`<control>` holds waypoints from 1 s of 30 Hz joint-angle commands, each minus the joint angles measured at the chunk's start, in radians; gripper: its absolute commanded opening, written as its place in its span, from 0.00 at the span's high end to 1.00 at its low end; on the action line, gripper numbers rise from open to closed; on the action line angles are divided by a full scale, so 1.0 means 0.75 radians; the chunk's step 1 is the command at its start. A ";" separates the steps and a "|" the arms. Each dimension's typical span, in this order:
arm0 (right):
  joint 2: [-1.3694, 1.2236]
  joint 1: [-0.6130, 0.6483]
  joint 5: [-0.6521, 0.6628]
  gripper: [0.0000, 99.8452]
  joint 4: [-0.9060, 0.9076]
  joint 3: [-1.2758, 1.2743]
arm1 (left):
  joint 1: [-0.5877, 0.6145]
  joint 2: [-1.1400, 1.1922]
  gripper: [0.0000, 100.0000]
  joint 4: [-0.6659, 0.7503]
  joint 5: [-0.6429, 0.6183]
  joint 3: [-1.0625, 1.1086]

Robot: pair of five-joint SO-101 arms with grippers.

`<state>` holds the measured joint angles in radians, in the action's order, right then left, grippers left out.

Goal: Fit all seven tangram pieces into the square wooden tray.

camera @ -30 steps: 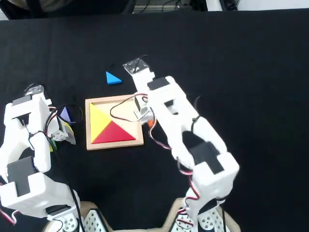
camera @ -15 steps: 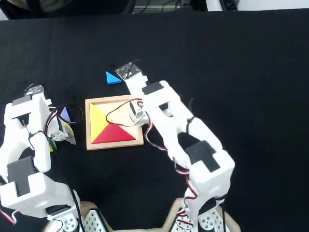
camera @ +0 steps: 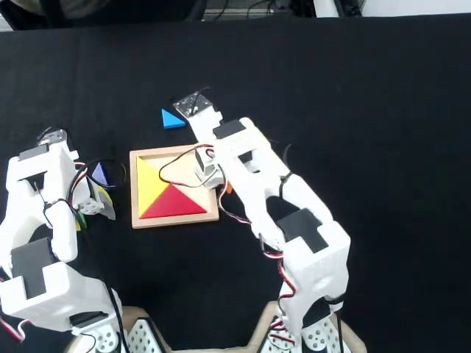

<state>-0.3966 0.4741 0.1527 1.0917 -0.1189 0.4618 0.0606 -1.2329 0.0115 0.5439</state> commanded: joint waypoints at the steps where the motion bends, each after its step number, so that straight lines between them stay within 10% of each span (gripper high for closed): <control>1: -0.038 0.010 0.010 0.82 0.035 0.013 | 0.011 -0.008 0.76 0.012 -0.008 -0.003; 30: -0.097 -0.082 0.010 0.89 0.115 0.052 | 0.011 -0.008 0.76 0.012 -0.006 -0.005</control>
<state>-0.4595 0.4235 0.1542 1.1638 -0.0852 0.4618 0.0606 -1.2329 0.0115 0.5439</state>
